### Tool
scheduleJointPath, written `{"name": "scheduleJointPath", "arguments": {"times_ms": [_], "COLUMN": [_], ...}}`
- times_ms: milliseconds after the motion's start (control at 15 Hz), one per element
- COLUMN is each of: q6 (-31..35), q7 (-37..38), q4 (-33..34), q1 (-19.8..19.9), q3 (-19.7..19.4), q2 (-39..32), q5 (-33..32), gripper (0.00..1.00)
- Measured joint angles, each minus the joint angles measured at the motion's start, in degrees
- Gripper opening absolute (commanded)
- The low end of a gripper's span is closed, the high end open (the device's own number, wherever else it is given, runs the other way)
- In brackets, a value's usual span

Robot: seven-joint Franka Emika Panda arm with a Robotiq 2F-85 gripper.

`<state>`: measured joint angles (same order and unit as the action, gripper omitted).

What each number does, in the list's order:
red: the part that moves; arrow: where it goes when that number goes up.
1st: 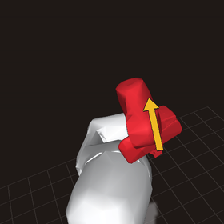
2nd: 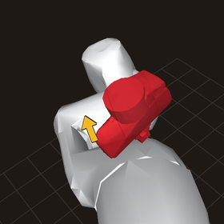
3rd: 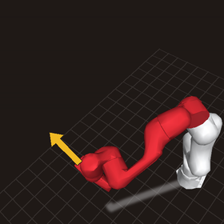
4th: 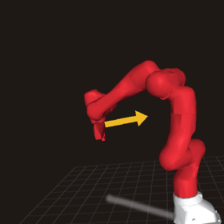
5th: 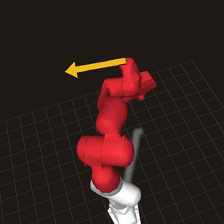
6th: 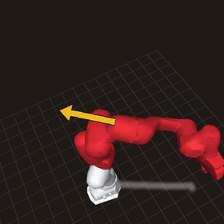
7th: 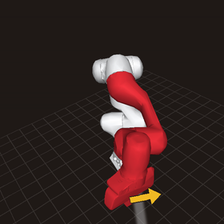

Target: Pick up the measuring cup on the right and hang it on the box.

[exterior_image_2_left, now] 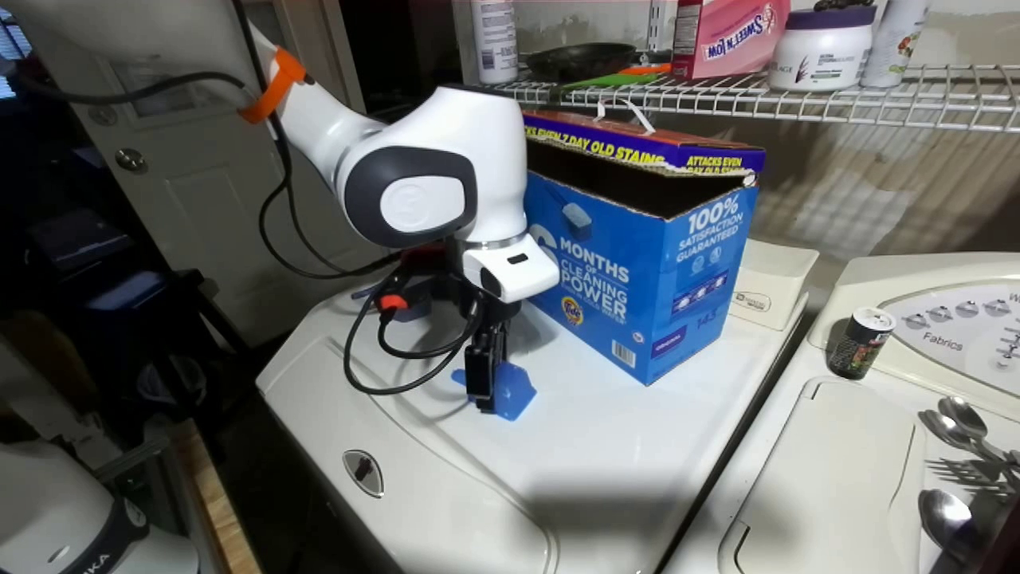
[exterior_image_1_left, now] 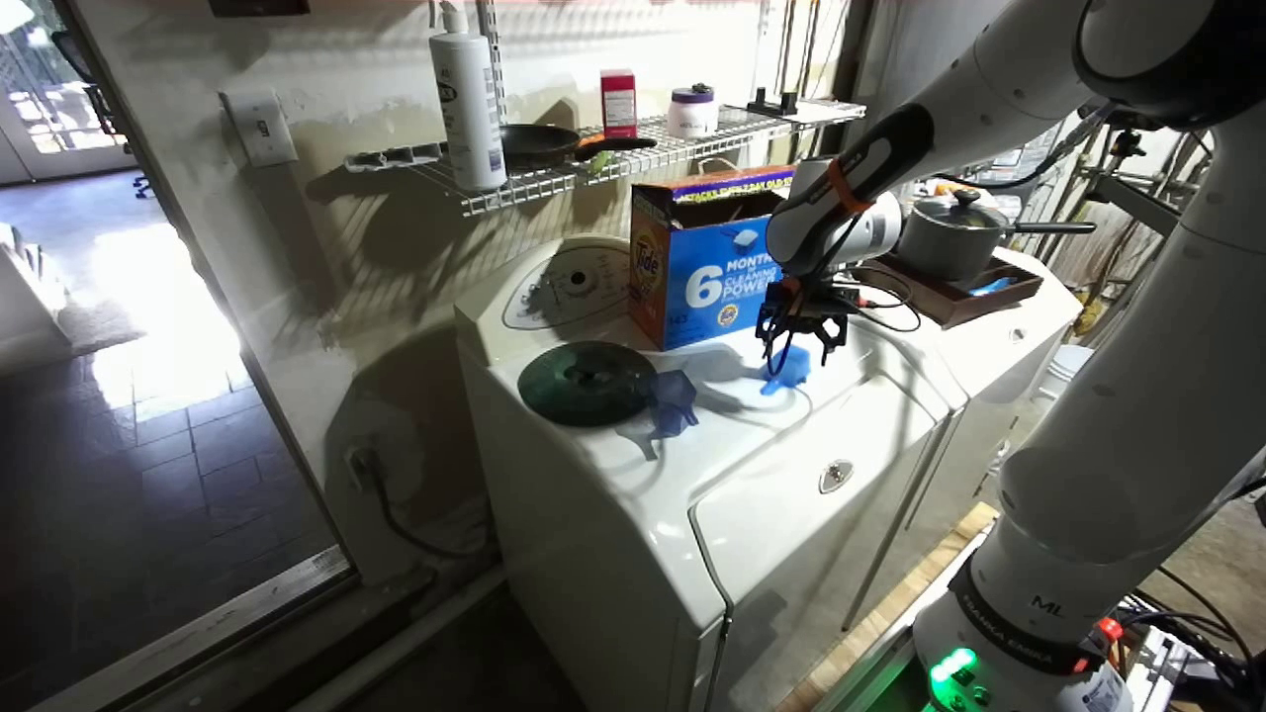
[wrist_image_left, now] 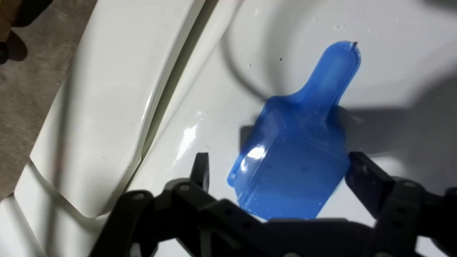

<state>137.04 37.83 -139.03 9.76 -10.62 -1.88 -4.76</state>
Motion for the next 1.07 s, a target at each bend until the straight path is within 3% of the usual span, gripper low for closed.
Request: {"name": "scheduleJointPath", "arguments": {"times_ms": [200, 400, 1067], "q6": [0.0, 0.0, 0.6], "q7": [0.0, 0.0, -1.2], "q4": [0.1, 0.5, 1.3], "q1": [0.0, 0.0, 0.1], "q3": [0.0, 0.0, 0.0], "q2": [0.0, 0.0, 0.0], "q5": [0.1, 0.1, -1.1], "gripper": [0.45, 0.28, 0.25]}}
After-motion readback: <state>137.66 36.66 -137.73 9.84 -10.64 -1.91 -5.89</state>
